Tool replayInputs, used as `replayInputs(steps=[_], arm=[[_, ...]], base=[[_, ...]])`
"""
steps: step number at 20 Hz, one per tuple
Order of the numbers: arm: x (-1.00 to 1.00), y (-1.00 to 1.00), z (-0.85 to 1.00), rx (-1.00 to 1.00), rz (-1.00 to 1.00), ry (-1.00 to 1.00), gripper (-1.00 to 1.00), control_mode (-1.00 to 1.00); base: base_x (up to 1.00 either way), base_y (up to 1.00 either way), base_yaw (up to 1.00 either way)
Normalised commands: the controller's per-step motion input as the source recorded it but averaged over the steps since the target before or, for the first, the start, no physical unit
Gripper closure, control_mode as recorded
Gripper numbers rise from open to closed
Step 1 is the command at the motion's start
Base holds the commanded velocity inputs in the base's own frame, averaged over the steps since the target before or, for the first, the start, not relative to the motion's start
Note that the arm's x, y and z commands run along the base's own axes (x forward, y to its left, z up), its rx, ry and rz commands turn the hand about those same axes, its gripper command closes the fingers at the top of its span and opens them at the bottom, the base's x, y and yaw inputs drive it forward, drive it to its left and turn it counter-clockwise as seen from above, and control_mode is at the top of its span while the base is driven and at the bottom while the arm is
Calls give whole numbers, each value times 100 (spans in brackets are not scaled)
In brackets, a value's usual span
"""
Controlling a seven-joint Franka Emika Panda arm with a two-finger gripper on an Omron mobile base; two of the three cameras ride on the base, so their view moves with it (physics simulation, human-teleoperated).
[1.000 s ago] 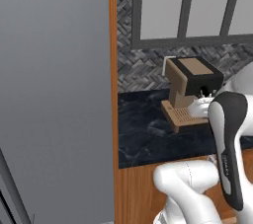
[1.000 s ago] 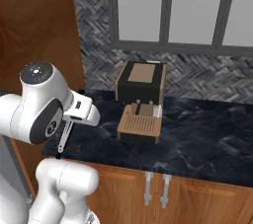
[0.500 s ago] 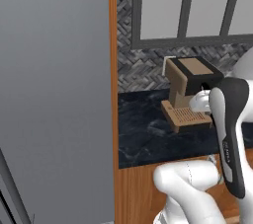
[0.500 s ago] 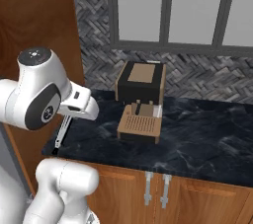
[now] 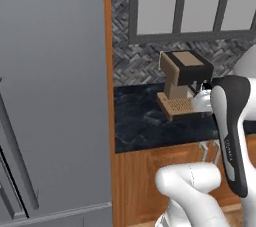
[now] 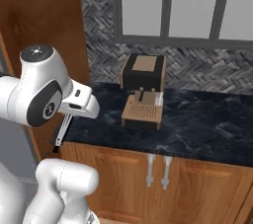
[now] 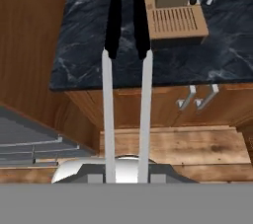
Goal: Pick up the tongs from the counter and place them near the plate next to the oven.
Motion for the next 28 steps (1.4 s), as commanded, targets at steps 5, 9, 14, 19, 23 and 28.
replayInputs(steps=[5, 9, 14, 19, 23, 28], arm=[[0, 0, 0, 0, 0, 0, 100, 100], [0, 0, 0, 0, 0, 0, 100, 100], [0, 0, 0, 0, 0, 0, 100, 100], [0, 0, 0, 0, 0, 0, 100, 100], [0, 0, 0, 0, 0, 0, 100, 100], [0, 0, 0, 0, 0, 0, 100, 100]], base=[[-99, 0, -10], [-81, 0, -49], [-24, 0, -89], [-2, 0, -97], [-1, 0, -97], [-3, 0, -96]])
